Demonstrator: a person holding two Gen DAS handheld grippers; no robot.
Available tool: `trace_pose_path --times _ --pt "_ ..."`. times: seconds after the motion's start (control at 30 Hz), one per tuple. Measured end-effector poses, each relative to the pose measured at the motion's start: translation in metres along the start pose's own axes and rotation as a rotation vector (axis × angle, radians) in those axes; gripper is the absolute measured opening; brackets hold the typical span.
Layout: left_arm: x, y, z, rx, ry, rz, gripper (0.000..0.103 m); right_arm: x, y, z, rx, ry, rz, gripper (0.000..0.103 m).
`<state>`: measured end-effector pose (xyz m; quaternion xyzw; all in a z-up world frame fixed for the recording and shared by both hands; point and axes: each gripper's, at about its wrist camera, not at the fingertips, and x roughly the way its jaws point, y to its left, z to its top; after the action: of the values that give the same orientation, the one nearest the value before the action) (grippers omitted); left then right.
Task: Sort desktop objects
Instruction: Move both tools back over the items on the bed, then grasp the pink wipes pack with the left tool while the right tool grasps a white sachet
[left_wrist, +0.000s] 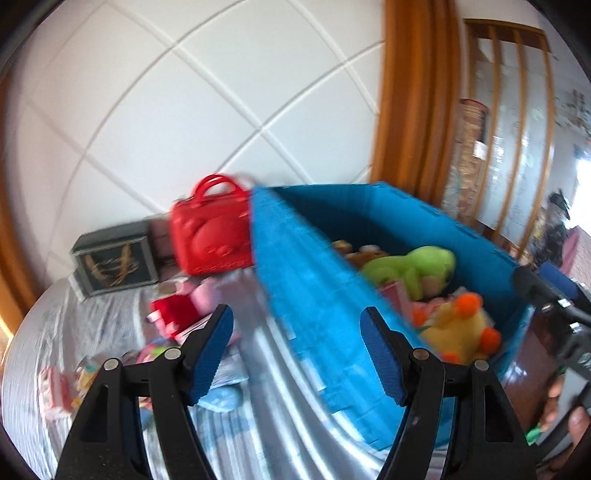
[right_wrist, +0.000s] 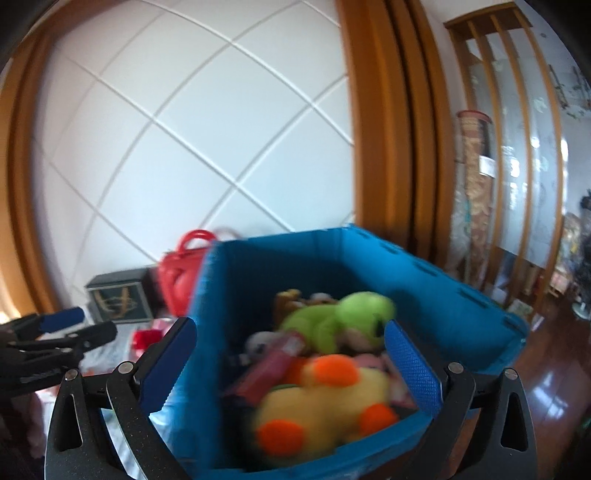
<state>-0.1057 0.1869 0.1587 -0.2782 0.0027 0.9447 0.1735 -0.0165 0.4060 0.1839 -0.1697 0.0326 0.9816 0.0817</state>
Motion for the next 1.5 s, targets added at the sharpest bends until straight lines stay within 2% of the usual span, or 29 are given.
trace_pose_path --times 0.17,0.27,0.5,0.6,0.77,0.87,1.3,1.47,1.5 --pt "0.0 0.06 -0.027 -0.056 0.07 0.057 0.071 0.005 0.051 -0.003 -0.039 0.015 0.074 0.103" --pt "-0.002 0.105 -0.047 -0.106 0.103 0.122 0.071 0.013 0.083 -0.009 -0.064 0.037 0.132 0.103" --pt "0.003 0.203 -0.097 -0.205 0.188 0.3 0.071 0.046 0.148 -0.036 -0.11 0.147 0.262 0.103" --pt "0.008 0.23 -0.117 -0.237 0.218 0.337 0.071 0.067 0.169 -0.05 -0.132 0.198 0.295 0.103" --pt "0.032 0.257 -0.14 -0.284 0.293 0.325 0.071 0.114 0.192 -0.077 -0.152 0.318 0.307 0.103" --pt "0.056 0.262 -0.147 -0.279 0.337 0.31 0.071 0.144 0.2 -0.092 -0.165 0.393 0.294 0.103" --pt "0.223 0.268 -0.133 -0.156 0.537 0.182 0.071 0.268 0.206 -0.154 -0.152 0.669 0.204 0.103" --pt "0.27 0.272 -0.138 -0.127 0.604 0.155 0.071 0.306 0.209 -0.175 -0.136 0.745 0.185 0.103" --pt "0.277 0.273 -0.141 -0.132 0.607 0.134 0.078 0.312 0.21 -0.179 -0.137 0.758 0.185 0.103"
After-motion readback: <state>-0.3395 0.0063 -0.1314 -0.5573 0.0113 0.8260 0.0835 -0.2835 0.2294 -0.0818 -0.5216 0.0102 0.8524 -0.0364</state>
